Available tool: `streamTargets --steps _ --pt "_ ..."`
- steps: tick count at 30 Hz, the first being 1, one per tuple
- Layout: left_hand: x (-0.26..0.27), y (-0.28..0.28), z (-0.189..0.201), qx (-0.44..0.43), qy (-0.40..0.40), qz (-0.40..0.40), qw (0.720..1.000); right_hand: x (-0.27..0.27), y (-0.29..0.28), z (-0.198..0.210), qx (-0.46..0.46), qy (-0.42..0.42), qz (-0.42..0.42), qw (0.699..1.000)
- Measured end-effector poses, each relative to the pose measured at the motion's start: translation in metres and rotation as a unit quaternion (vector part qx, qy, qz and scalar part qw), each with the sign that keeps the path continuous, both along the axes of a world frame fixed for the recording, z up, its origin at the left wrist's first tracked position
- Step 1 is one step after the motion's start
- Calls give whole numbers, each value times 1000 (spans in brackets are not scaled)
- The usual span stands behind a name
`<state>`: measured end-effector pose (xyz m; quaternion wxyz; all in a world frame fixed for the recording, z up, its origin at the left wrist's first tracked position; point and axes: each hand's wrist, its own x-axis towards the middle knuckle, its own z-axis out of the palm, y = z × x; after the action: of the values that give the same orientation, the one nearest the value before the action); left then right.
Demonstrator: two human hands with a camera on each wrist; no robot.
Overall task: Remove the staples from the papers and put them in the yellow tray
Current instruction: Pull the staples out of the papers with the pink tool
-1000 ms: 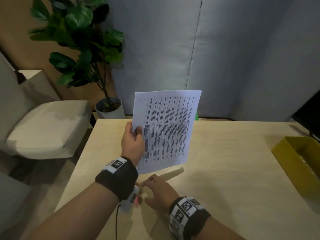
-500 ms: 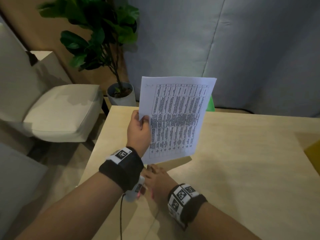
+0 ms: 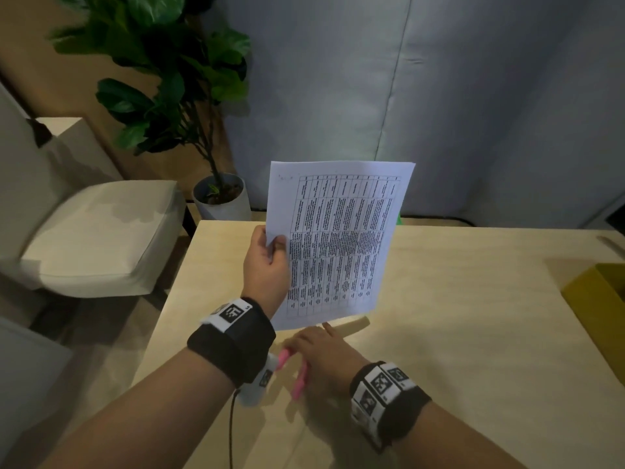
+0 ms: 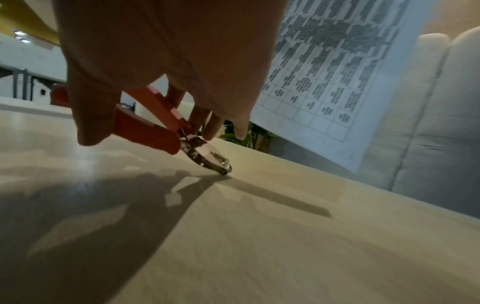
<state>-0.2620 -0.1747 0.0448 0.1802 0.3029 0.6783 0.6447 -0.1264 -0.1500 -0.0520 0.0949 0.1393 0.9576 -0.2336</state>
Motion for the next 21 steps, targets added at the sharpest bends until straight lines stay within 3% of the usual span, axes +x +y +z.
streamTargets --steps 2,5,10,15,21 --pt "5 2 2 9 -2 -3 1000 18 4 16 -82 58 -58 993" --pt "13 5 8 22 4 -4 1000 50 10 38 -255 122 -147 948" --pt "28 8 20 30 8 6 999 97 28 56 -286 248 -264 887" --pt "60 14 22 4 7 -4 1000 139 59 90 -415 351 -316 778" --pt "112 30 17 -25 5 -28 999 175 91 120 -426 366 -324 761"
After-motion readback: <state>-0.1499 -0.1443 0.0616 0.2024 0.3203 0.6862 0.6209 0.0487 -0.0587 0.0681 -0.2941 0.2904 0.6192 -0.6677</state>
